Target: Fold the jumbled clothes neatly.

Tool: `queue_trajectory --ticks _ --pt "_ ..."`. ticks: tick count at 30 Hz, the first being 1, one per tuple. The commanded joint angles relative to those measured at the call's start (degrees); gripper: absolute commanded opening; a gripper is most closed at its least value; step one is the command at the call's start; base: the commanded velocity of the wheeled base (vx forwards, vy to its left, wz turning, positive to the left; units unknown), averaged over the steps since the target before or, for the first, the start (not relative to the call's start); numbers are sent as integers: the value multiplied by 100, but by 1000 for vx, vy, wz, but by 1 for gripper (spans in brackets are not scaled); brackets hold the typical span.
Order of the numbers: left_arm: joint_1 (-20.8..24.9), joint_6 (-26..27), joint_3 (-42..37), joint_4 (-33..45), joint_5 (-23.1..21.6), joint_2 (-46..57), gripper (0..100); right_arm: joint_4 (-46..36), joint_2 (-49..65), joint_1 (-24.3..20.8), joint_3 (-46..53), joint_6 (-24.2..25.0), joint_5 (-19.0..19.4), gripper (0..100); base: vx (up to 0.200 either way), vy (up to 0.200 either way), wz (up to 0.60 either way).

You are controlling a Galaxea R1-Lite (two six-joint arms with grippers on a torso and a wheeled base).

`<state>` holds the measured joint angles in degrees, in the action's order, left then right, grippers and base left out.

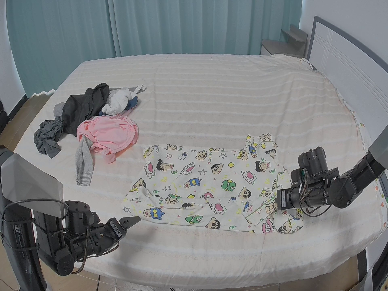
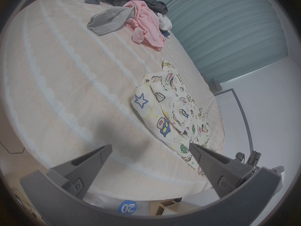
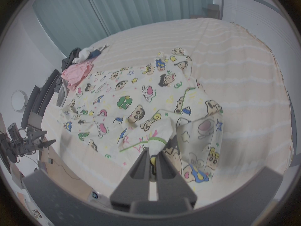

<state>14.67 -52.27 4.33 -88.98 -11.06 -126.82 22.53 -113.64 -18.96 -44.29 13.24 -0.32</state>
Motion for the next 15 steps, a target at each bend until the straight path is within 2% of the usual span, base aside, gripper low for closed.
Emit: queue_trajectory --ticks 1,7,11,15 --pt "1 -2 -2 -102 -2 -1 100 -486 378 -196 -80 21 14 0 0 0 0" --pt "1 -2 -2 -102 -2 -1 100 -671 492 -275 34 38 14 0 0 0 0" --pt "1 -2 -2 -102 -2 -1 100 -1066 536 -337 140 56 32 0 0 0 0" --pt "1 -2 -2 -102 -2 -1 100 -1066 343 -346 333 82 49 0 0 0 0"
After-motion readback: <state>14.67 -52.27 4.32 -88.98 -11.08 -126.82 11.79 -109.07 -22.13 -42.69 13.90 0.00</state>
